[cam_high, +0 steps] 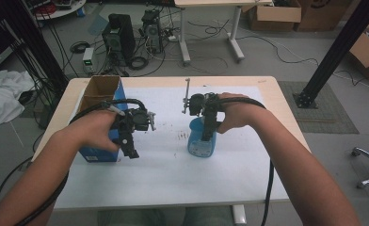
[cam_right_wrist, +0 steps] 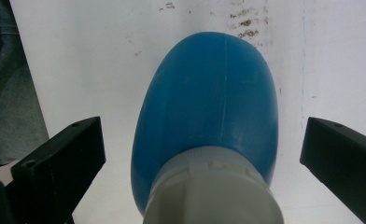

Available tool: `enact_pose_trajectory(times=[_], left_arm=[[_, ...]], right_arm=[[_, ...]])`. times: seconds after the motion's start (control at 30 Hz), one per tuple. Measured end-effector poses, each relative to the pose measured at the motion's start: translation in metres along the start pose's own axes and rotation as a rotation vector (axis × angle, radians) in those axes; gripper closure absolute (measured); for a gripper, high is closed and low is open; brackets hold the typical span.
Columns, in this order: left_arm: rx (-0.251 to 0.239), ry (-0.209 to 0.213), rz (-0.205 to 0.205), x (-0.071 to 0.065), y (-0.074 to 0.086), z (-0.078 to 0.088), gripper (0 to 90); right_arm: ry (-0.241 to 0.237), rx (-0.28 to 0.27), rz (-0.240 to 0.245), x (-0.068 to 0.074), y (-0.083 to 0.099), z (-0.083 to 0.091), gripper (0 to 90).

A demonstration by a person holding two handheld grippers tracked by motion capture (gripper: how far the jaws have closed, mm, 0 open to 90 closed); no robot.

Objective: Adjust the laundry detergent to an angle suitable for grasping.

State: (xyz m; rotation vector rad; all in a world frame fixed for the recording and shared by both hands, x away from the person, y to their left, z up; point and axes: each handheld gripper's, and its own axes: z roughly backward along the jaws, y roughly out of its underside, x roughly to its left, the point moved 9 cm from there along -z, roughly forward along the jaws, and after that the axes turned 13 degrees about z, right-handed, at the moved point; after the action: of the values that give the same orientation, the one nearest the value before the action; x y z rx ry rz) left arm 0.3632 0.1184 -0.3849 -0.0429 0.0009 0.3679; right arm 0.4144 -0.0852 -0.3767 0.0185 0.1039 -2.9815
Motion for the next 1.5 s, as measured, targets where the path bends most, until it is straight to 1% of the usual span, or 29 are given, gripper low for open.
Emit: enact_pose_trajectory(times=[0.2, 0.47, 0.77, 0.8, 0.83, 0.9, 1.1, 1.13, 1.47, 1.5], left_arm=[[0.004, 0.0, -0.007, -0.0003, -0.0018, -0.0027, 0.1], [0.001, 0.001, -0.011, -0.001, -0.0037, -0.003, 0.1], [0.001, 0.001, -0.006, -0.0004, -0.0021, -0.0035, 0.1], [0.0, 0.003, -0.003, -0.0004, -0.0023, -0.0036, 0.1], [-0.002, 0.003, -0.002, -0.0006, -0.0026, -0.0038, 0.1], [0.0, 0.003, -0.005, -0.0005, -0.0035, -0.0043, 0.1], [0.001, 0.003, -0.011, -0.0016, -0.0063, -0.0043, 0.1], [0.002, 0.001, -0.014, -0.0017, -0.007, -0.004, 0.1], [0.003, 0.002, -0.007, -0.0004, -0.0049, -0.0054, 0.1], [0.003, 0.002, -0.007, -0.0004, -0.0049, -0.0054, 0.1]], right_arm=[[0.005, 0.014, -0.008, 0.0003, 0.0012, -0.0068, 0.0], [0.003, 0.009, -0.016, 0.0004, 0.0001, -0.0098, 2.7], [0.01, 0.015, -0.025, 0.0, -0.0003, -0.0103, 9.5], [0.009, 0.016, -0.029, 0.0, 0.0, -0.0103, 13.3], [0.012, 0.017, -0.028, -0.0001, 0.0, -0.0104, 14.3], [0.005, 0.013, -0.028, 0.0008, -0.0003, -0.0105, 14.8], [0.014, 0.018, -0.033, 0.0005, -0.0001, -0.0091, 19.8], [0.018, 0.015, -0.038, 0.0001, 0.0004, -0.0076, 23.6], [0.026, 0.005, -0.052, -0.0005, 0.0025, -0.0069, 25.1], [0.021, 0.006, -0.054, -0.0003, 0.0024, -0.0072, 25.0]])
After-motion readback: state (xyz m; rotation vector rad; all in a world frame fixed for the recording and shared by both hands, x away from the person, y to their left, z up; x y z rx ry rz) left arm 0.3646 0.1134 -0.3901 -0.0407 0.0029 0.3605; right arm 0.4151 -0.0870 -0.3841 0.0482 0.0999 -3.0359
